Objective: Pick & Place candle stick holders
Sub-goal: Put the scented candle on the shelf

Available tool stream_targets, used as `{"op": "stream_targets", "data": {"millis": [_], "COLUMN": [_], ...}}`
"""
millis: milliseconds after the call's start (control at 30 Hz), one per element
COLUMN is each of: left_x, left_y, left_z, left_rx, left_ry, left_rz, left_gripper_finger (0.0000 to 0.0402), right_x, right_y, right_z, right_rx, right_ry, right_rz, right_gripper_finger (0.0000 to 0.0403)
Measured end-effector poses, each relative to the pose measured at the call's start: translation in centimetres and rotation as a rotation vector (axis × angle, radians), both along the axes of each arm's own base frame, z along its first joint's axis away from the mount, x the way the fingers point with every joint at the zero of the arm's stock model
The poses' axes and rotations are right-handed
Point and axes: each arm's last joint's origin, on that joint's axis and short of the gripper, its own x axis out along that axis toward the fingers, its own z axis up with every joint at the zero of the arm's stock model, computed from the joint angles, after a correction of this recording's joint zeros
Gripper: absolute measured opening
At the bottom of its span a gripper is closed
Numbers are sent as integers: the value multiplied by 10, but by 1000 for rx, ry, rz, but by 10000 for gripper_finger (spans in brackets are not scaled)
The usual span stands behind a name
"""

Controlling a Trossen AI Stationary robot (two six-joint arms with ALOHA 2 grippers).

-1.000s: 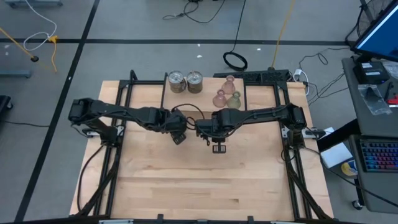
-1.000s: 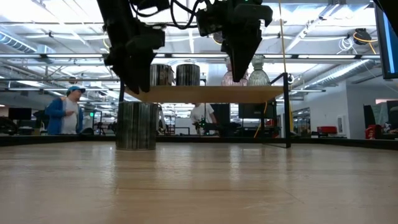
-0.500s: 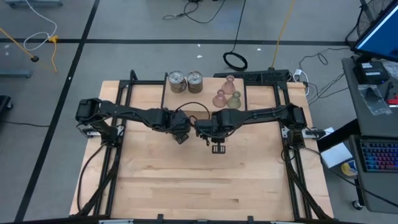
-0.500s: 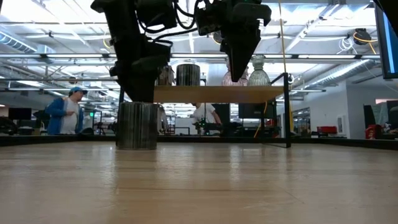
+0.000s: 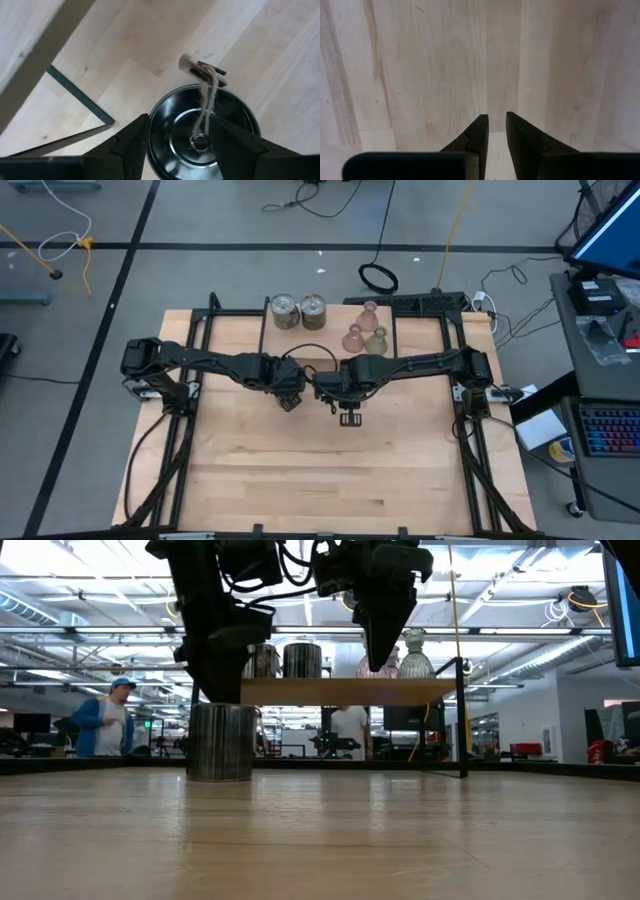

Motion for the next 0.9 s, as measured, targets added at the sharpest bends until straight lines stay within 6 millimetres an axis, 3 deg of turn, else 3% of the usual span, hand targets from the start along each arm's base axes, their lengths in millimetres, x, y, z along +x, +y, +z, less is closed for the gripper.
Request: {"op": "stream_targets", "data": {"millis": [900], "left_x": [-3], "left_y": [-7], "left_z": [-2], "left_rx": [-127], "left_ry": [19], "left_rz": [27], "left_gripper_finger": [209], "right_x": [1], "right_y": [0], "right_z": [0], "right_rx": [-4], "right_ry": [-5], "right_rz": [17], "right_gripper_finger": [59]}}
